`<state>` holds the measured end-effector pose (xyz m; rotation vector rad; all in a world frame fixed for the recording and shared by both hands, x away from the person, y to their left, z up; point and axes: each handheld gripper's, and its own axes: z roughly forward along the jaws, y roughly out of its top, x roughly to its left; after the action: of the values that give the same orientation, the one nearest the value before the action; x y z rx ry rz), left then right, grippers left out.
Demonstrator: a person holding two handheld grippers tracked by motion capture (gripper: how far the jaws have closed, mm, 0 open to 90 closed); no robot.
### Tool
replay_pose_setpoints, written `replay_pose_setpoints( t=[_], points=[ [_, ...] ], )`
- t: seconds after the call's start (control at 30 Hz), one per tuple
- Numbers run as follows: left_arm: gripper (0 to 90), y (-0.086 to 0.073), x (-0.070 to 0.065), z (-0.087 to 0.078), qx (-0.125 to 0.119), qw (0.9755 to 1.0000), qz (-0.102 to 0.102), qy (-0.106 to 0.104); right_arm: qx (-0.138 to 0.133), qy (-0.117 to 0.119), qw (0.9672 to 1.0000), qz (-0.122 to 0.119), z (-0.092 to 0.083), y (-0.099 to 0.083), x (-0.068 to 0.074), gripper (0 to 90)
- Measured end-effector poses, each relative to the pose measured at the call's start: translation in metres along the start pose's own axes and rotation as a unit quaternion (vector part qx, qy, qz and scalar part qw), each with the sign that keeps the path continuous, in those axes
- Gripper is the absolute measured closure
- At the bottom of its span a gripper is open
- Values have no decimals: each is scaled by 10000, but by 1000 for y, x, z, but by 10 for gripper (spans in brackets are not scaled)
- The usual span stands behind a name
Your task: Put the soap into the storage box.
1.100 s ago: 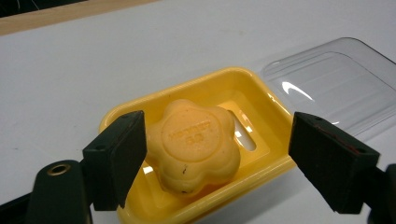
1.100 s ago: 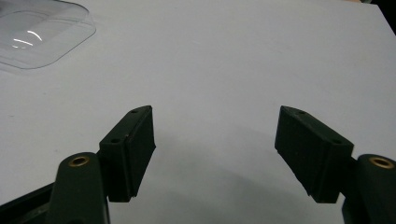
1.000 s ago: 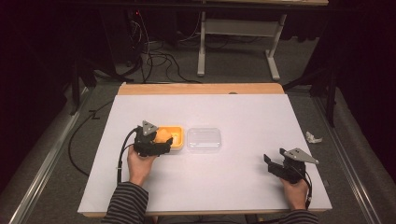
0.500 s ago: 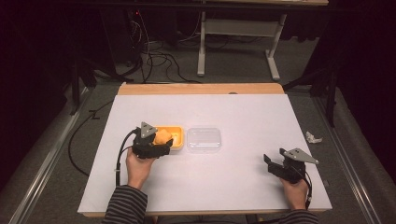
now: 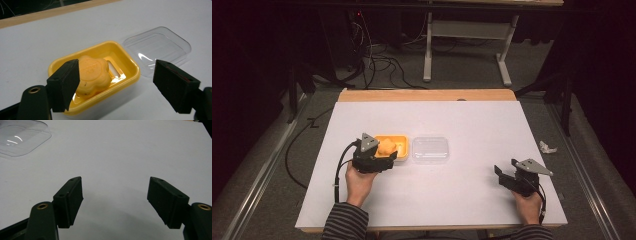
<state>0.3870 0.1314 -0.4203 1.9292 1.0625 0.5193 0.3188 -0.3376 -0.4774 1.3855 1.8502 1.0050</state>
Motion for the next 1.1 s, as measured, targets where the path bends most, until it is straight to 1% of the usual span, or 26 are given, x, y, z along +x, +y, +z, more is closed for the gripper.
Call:
replay_pose_setpoints(
  t=[0.27, 0.33, 0.47, 0.63, 0.8, 0.93, 1.0, 1.1],
  points=[
    [219, -6, 3, -5, 3, 9999, -105, -15, 9, 5, 10000, -9, 0, 0, 0, 289],
    [219, -7, 3, -8, 11, 10000, -85, -11, 15, 4, 10000, -15, 0, 0, 0, 290],
    [219, -6, 2, -11, -53, 10000, -75, -18, 17, -2, 10000, -18, 0, 0, 0, 289],
    [219, -9, 2, -14, -18, 10000, -29, -11, 32, -9, 10000, -12, 1, 0, 0, 290],
    [219, -13, 1, -17, -54, 9999, -76, -40, 33, -10, 10000, -14, 1, 0, 1, 290],
    [217, -16, -1, -18, -3, 10000, -43, -71, 27, -17, 10000, -29, 1, 0, 0, 290],
    [216, -17, -1, -20, -21, 10000, -14, -72, 37, -18, 10000, -17, 1, 0, 1, 290],
    [216, -17, -2, -23, -63, 9999, -37, -91, 34, -15, 10000, -31, 1, 0, 1, 290]
  ],
)
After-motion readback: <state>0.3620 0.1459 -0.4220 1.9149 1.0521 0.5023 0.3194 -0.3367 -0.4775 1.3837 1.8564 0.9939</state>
